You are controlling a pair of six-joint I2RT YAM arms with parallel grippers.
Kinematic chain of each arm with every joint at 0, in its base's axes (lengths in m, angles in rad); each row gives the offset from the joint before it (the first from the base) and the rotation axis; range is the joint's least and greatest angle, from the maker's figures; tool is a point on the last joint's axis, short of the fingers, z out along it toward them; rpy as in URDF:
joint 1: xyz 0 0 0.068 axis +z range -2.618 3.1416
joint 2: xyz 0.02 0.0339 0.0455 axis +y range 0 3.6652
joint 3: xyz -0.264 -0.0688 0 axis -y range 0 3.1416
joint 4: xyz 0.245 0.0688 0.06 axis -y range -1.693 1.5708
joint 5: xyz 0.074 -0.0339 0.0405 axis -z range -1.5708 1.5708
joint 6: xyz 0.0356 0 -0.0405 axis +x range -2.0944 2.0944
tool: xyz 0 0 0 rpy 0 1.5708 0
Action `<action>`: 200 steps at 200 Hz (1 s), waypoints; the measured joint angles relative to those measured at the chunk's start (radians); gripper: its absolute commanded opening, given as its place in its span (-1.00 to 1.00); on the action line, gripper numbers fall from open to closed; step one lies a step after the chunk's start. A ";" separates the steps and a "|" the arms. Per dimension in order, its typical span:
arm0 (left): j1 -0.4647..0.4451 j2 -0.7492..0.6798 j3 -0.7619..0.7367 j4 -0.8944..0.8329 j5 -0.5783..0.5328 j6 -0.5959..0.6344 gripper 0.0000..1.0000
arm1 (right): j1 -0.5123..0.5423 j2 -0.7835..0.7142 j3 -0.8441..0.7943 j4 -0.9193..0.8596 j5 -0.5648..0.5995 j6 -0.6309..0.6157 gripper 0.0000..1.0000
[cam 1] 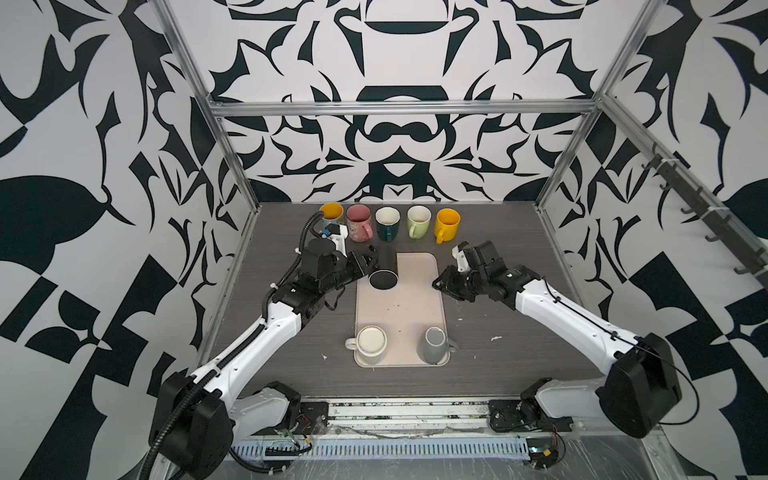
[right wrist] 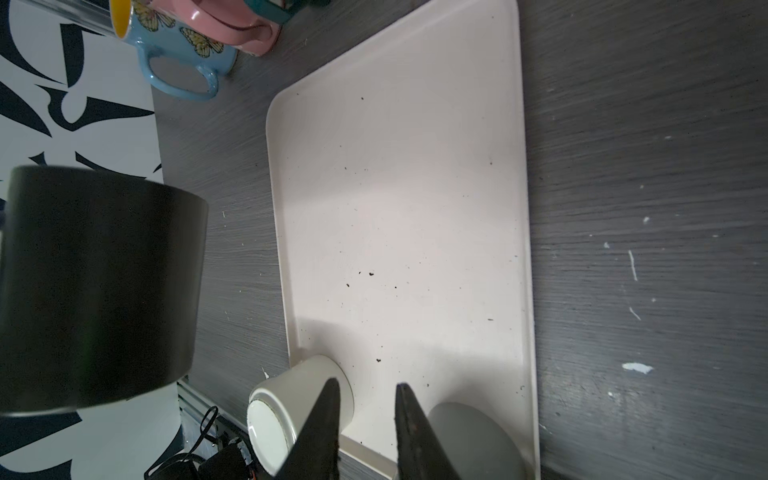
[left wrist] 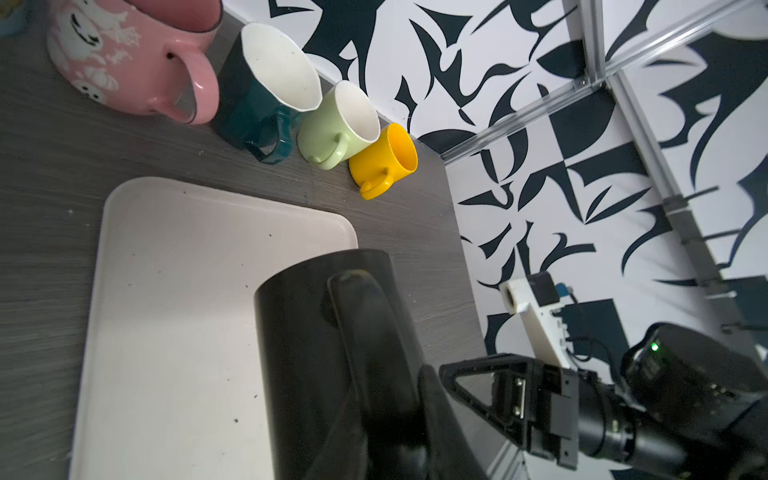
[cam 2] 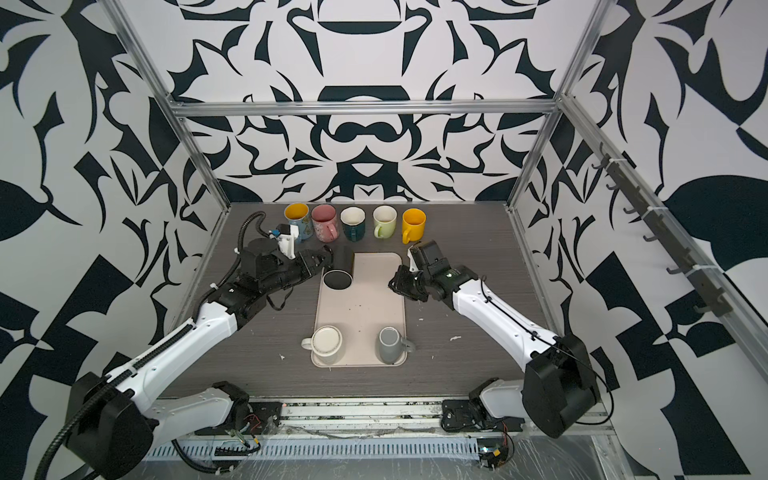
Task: Turn the mug right side up
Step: 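Lift the black mug off the tray with the left gripper, then rotate the black mug upright and hand it to the right gripper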
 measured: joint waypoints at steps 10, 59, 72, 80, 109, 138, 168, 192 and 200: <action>-0.029 -0.014 -0.002 -0.014 -0.035 0.051 -1.00 | 0.000 0.000 0.003 -0.003 0.002 0.000 -0.45; -0.125 -0.064 -0.015 -0.060 -0.199 0.246 -1.00 | 0.000 0.000 0.014 -0.034 0.005 -0.004 -0.47; -0.138 -0.074 -0.023 -0.061 -0.242 0.289 -1.00 | 0.000 0.000 0.029 -0.046 0.005 -0.010 -0.47; -0.146 -0.081 -0.030 -0.062 -0.267 0.316 -1.00 | 0.000 0.000 0.039 -0.053 0.006 -0.013 -0.47; -0.172 -0.103 -0.047 -0.060 -0.349 0.418 -1.00 | 0.000 0.000 0.080 -0.086 0.006 -0.031 -0.47; -0.208 -0.119 -0.072 -0.018 -0.419 0.535 -1.00 | 0.000 0.000 0.143 -0.135 -0.006 -0.068 -0.45; -0.261 -0.121 -0.100 0.055 -0.505 0.678 -1.00 | -0.010 0.003 0.241 -0.187 -0.065 -0.107 -0.44; -0.304 -0.121 -0.126 0.127 -0.583 0.787 -1.00 | -0.024 0.021 0.318 -0.211 -0.124 -0.131 -0.43; -0.317 -0.121 -0.133 0.151 -0.610 0.820 -1.00 | -0.031 0.032 0.339 -0.215 -0.143 -0.135 -0.43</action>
